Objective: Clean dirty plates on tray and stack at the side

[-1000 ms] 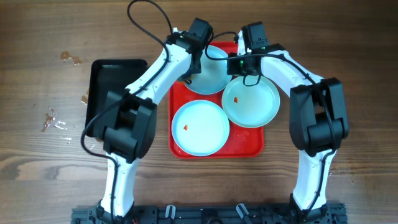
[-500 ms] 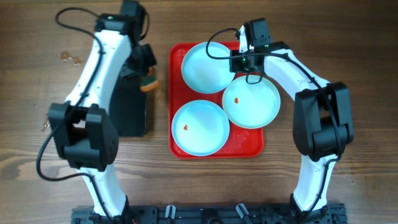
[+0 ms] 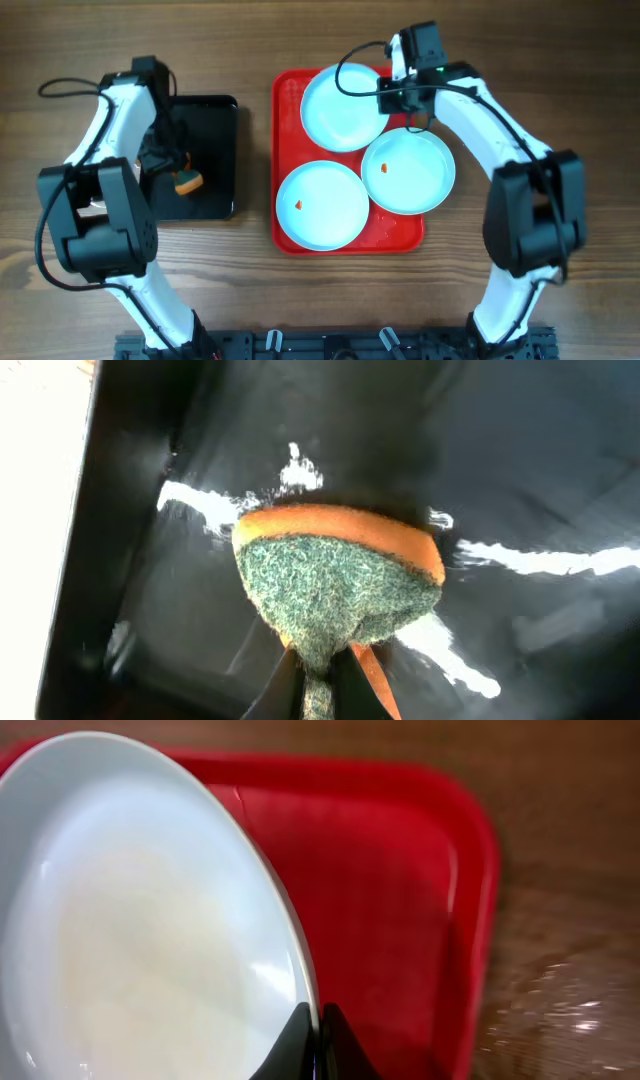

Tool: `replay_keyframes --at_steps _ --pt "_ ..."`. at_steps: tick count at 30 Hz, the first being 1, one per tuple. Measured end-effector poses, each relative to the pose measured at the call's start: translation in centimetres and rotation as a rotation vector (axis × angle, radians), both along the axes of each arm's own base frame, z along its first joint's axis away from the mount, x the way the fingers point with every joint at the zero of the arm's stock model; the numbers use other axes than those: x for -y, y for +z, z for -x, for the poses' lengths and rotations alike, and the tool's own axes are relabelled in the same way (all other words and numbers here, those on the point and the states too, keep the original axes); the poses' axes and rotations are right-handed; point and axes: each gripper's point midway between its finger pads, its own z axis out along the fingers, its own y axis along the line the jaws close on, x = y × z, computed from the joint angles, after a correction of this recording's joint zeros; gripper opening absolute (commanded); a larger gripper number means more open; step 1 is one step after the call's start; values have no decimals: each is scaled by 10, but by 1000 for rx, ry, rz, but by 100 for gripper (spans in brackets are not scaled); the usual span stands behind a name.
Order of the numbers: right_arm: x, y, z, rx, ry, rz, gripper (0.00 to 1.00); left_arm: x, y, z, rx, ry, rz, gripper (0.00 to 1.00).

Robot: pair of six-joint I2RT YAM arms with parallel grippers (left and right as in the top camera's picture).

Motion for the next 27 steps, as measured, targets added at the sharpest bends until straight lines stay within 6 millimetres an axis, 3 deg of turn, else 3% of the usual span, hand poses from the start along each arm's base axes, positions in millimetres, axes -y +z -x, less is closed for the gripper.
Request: replay_keyframes --at_steps 2,3,4,7,10,17,22,27 --pt "7 32 -3 80 -2 28 4 -1 -7 5 -10 -5 -1 47" --pt "7 35 -3 88 -1 31 4 -1 -7 4 -8 -10 0 100" --pt "16 52 -4 131 -23 67 4 -1 -7 3 -4 -13 -1 100" --pt "28 75 -4 197 -47 164 4 -1 -7 3 -3 -17 -1 100" --pt "28 95 0 269 -41 313 4 -1 -7 3 -2 -17 -1 100" --pt "-37 129 18 462 58 597 4 -1 -7 3 -2 -17 -1 100" --pt "-56 160 25 596 36 749 4 -1 -7 3 -1 -17 -1 100" --pt "-61 172 34 629 24 836 4 -1 -7 3 -1 -17 -1 100"
